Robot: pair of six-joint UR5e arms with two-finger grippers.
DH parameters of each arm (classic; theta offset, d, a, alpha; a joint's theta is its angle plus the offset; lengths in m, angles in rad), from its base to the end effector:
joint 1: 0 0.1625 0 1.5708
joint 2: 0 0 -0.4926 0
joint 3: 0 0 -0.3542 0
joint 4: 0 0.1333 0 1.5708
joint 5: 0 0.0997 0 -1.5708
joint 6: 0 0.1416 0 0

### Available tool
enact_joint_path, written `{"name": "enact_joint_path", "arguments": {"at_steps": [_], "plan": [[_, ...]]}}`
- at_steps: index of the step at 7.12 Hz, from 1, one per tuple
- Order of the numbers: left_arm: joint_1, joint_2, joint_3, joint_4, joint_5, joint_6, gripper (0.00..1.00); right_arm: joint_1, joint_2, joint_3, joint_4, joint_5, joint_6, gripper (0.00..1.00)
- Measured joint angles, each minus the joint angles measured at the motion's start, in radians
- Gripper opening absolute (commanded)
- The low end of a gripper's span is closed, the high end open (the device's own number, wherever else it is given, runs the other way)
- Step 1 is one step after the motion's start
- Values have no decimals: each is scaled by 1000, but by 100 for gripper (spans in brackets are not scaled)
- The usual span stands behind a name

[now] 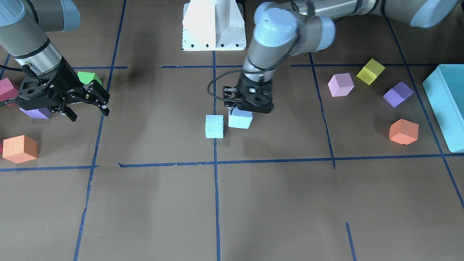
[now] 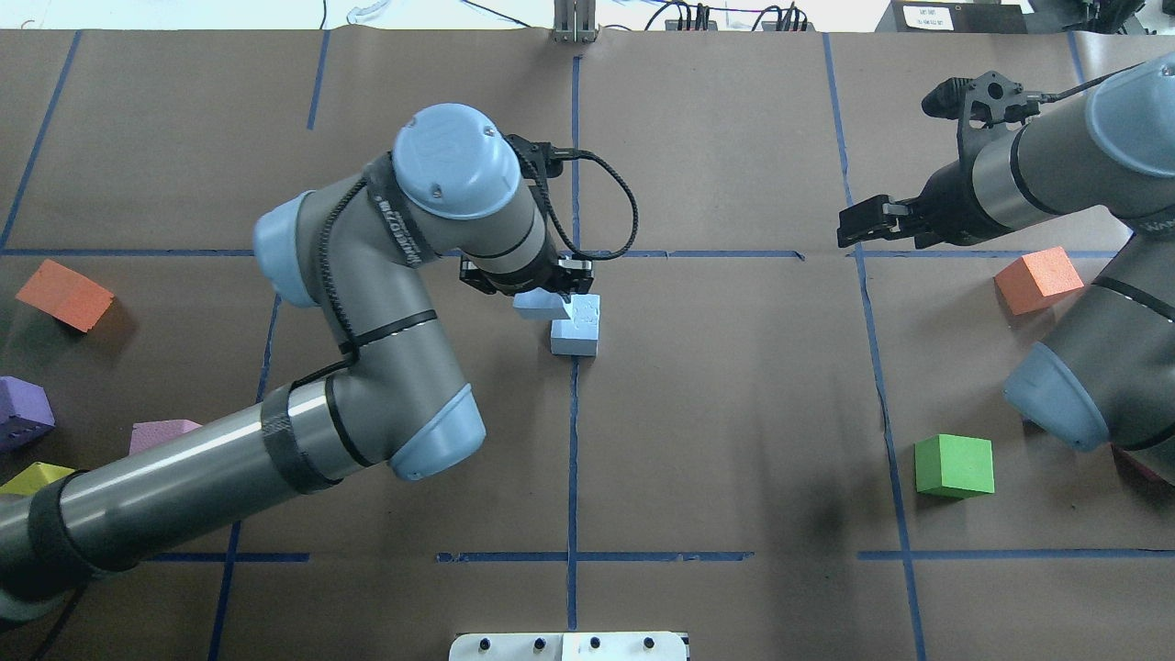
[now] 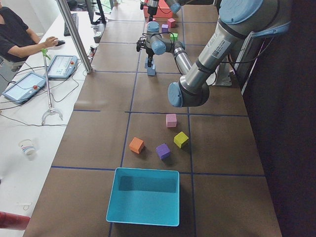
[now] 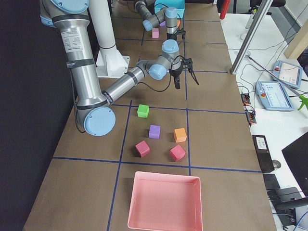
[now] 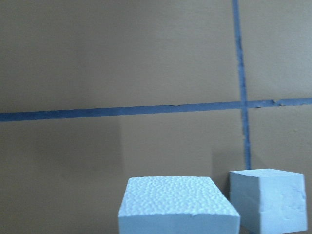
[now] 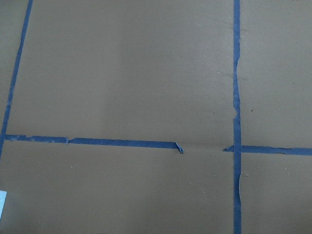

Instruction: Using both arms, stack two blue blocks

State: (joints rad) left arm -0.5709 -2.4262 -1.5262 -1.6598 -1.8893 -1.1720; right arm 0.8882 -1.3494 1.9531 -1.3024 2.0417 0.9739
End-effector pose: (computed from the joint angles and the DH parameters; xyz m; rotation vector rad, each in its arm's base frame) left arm 0.6109 -0.4981 0.2344 0.1531 0.9266 -0.0160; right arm -0.3000 -0.4785 0.4468 0.2535 -0.9265 0.0633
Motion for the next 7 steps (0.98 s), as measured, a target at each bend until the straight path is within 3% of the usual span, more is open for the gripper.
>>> {"name": "enact_joint_path", "arguments": {"at_steps": [4,7], "plan": [[23,-113,117,75,38,-25,8,-3,0,-4,0,0,7,100],[23,-142,139,182,32,54,8,-3,0,-7,0,-1,7,100]]}}
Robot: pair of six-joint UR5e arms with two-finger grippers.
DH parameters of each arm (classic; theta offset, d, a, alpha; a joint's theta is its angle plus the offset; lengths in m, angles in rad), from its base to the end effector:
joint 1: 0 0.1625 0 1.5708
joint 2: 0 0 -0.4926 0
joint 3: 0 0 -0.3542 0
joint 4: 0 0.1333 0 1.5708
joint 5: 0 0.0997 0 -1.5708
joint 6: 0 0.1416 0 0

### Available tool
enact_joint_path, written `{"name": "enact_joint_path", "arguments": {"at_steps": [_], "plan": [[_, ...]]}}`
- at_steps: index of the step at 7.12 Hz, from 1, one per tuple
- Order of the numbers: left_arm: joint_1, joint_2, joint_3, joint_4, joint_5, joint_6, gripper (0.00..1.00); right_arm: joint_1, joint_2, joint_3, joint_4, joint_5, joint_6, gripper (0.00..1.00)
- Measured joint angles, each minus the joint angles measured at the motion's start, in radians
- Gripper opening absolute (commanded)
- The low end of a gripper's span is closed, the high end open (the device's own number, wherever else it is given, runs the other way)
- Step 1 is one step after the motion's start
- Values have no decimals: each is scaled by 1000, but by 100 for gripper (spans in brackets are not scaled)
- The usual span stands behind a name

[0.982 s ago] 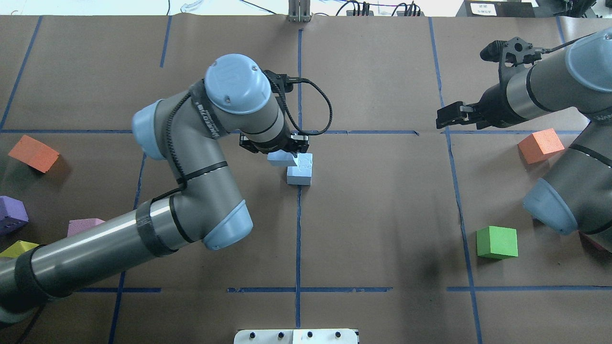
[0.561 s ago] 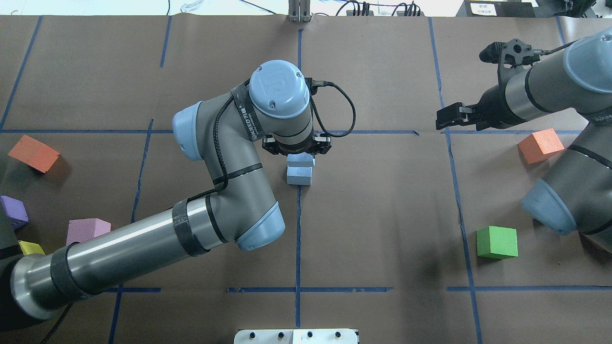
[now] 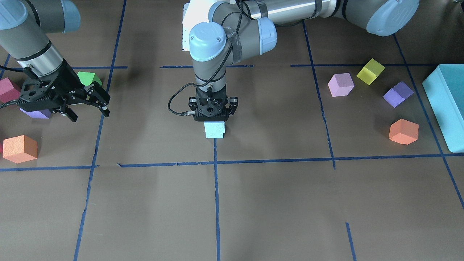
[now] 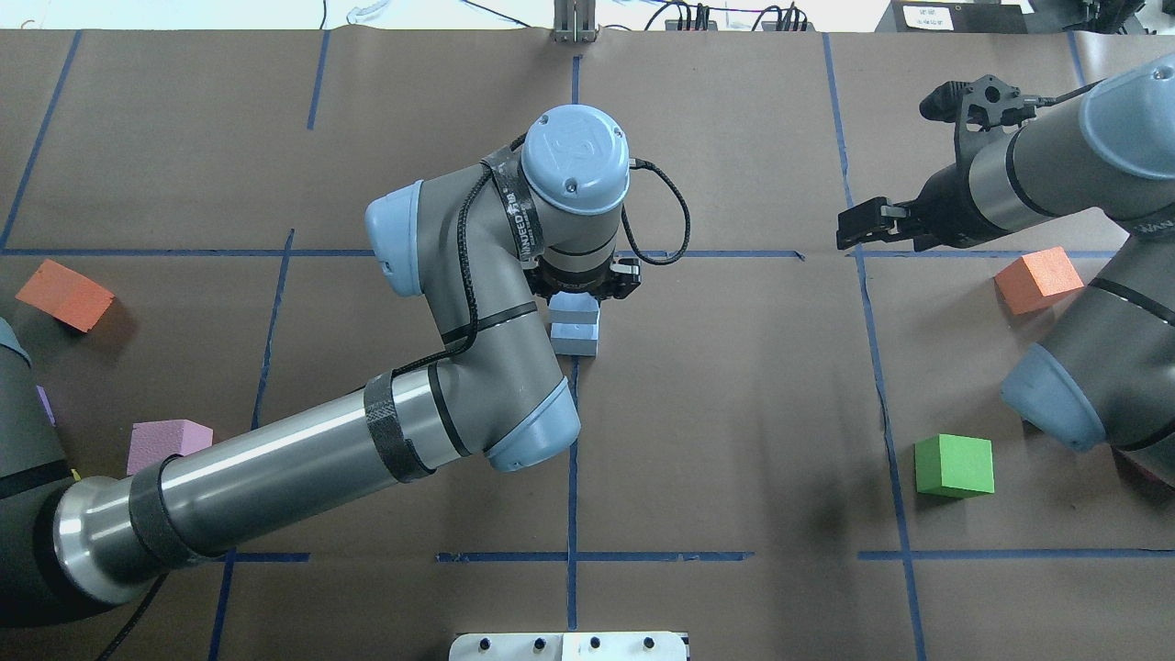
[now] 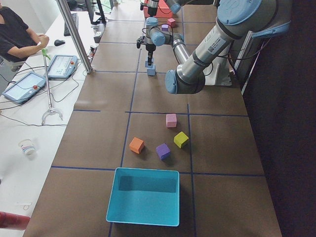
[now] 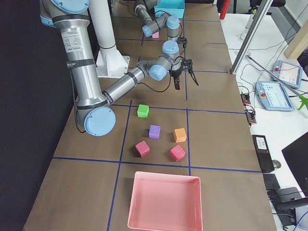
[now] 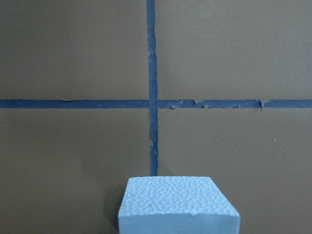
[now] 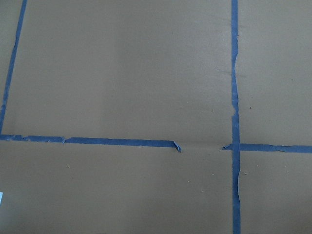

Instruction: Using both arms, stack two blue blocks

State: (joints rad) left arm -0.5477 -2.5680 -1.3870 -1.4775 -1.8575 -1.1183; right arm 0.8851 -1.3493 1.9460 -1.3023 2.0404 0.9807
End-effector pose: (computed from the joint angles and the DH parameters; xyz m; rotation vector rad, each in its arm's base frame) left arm 0.6529 -0.5075 0.2088 0.1023 0.7586 0.0127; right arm -0.3023 -0.4788 0.4500 0.2450 -0.9224 0.0692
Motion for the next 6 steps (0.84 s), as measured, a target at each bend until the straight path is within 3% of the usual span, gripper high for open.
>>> {"name": "enact_joint_path", "arguments": {"at_steps": [6], "plan": [[21,-2,0,8,-38,-15,9,0,-1,-5,0,0,2,100]]}}
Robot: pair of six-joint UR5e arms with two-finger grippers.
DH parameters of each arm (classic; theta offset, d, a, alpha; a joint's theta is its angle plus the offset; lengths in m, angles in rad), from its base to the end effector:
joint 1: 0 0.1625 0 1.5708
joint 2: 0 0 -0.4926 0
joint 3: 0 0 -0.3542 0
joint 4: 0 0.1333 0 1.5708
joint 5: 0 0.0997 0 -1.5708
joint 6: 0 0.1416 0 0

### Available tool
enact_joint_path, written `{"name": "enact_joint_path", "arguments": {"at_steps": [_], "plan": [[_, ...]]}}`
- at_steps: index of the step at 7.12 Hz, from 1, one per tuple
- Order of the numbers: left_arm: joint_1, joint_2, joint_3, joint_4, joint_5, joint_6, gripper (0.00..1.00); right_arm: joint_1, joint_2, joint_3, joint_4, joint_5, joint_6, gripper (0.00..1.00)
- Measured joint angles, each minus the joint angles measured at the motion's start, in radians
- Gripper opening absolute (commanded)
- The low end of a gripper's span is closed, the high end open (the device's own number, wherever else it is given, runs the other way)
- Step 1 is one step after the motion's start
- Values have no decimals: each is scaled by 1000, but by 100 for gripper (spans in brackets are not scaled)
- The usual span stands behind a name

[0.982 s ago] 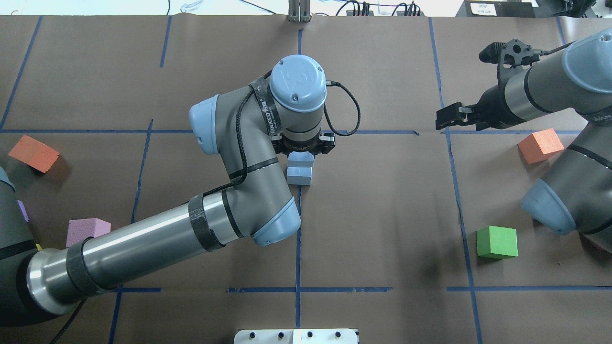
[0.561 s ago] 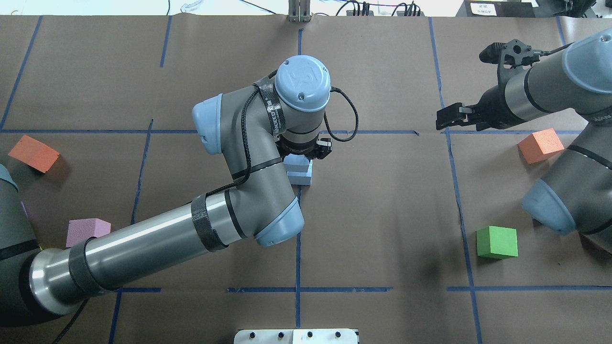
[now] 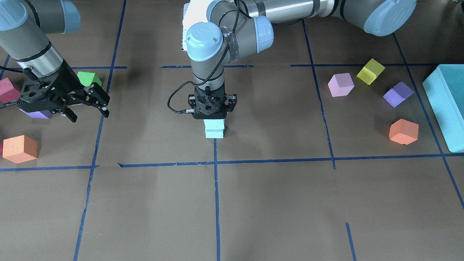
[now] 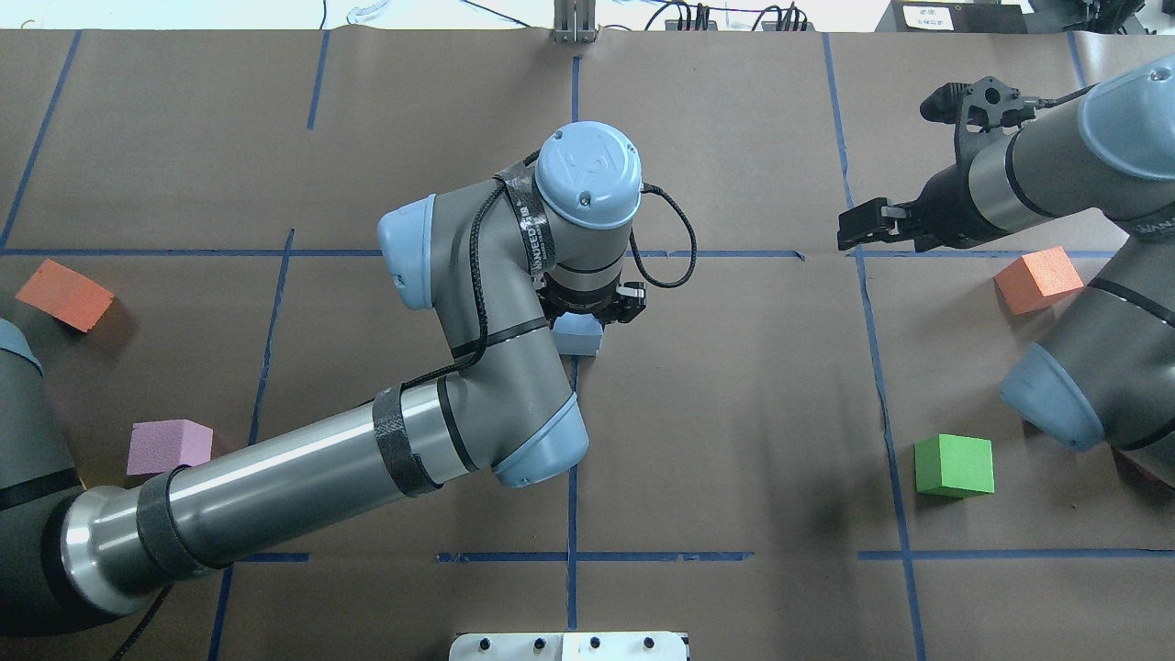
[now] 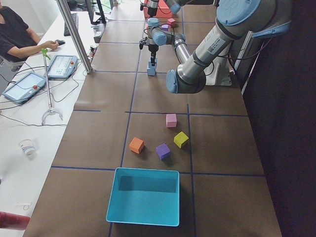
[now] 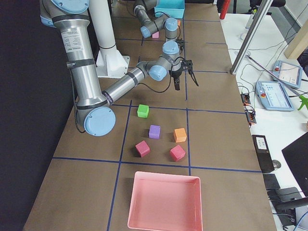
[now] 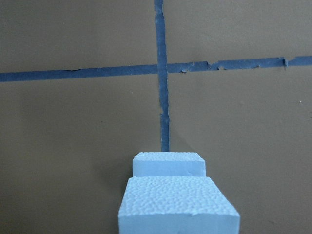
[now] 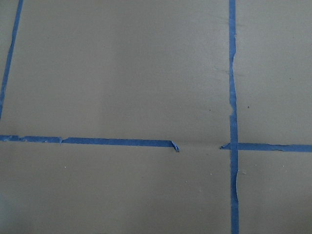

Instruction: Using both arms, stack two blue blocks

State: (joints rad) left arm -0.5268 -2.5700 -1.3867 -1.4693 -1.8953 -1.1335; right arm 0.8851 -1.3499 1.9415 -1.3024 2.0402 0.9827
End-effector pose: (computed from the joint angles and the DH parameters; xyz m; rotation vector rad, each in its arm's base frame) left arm 0.6649 -0.4887 0.2074 0.0527 0.7702 0.0308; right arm -0.3027 -0.4794 0.4524 0.2406 -0.9190 0.0726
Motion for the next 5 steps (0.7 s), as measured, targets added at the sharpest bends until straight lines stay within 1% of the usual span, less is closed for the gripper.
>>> {"name": "enact_joint_path", "arguments": {"at_steps": [3,5], "plan": [[-1,1,7,-11,-2,0,9,0,0,2,0,0,2,100],[-5,0,25,-42,-1,0,9,-1,0,2,0,0,2,100]]}}
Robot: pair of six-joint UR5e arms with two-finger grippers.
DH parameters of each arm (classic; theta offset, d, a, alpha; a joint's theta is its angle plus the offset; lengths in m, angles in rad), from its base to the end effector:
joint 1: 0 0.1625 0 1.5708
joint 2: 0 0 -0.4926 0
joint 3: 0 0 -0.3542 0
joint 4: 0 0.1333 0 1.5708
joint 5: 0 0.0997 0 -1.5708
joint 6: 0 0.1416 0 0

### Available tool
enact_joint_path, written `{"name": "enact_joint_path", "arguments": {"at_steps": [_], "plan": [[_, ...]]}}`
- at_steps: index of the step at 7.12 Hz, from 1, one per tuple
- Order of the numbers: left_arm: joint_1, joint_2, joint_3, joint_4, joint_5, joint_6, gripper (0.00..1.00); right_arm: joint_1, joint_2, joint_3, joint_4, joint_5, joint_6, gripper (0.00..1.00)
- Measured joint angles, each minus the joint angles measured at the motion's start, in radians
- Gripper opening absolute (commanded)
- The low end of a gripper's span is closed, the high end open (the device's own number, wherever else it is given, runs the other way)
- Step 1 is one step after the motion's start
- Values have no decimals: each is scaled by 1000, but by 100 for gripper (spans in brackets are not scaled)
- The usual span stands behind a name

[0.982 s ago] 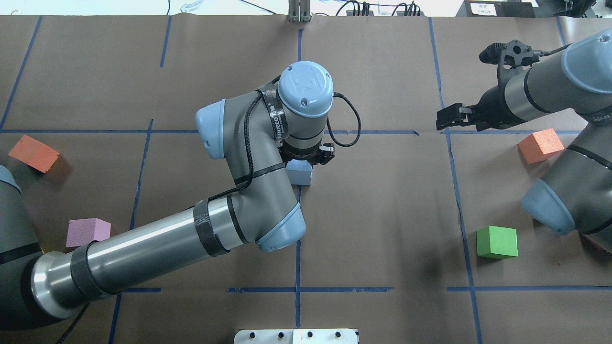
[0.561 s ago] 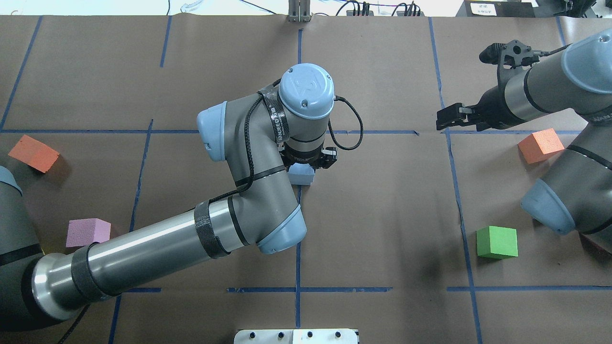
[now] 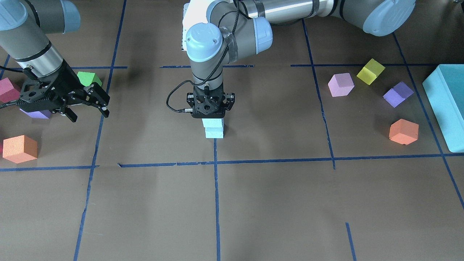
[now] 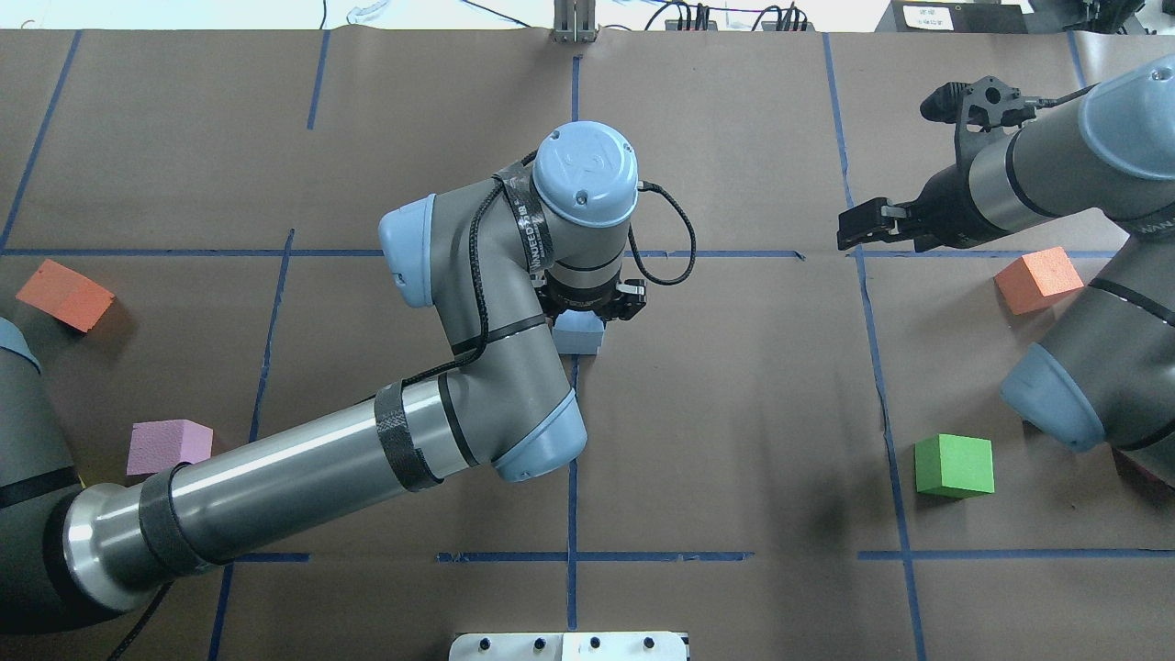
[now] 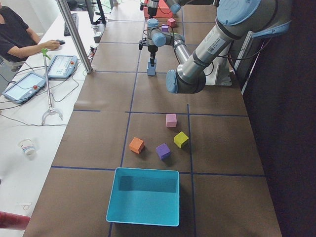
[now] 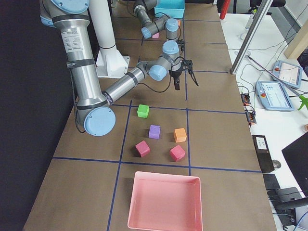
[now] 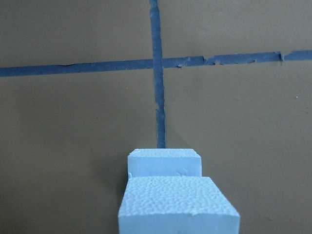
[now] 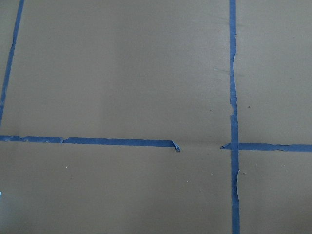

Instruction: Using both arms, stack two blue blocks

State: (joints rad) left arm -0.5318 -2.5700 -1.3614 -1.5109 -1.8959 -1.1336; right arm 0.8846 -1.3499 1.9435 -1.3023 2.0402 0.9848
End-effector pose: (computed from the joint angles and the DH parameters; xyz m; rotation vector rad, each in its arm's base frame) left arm 0.6685 -0.4955 0.2109 0.0621 0.7843 0.0290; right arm -0.3027 -0.4789 0.4515 0.2408 -0.9208 0.0735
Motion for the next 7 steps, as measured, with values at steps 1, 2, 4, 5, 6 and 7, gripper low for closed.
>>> {"name": "enact_joint_path", "arguments": {"at_steps": [1,2,4,5,6,7], "plan": [[-1,0,4,-8,1,1,9,0,0,0,0,0,0,100],[-2,-1,7,-11,1,1,11,-1,0,0,0,0,0,100],[-2,-2,7,-12,2,0,14,-3,0,-2,0,-3,0,100],[-2,-5,5,-11,1,-1,16,-4,0,-5,0,-6,0,100],[-3,-5,5,-11,2,-1,17,-6,0,-7,0,-8,0,100],[-4,-5,5,-11,2,-1,17,-7,0,-9,0,-9,0,100]]}}
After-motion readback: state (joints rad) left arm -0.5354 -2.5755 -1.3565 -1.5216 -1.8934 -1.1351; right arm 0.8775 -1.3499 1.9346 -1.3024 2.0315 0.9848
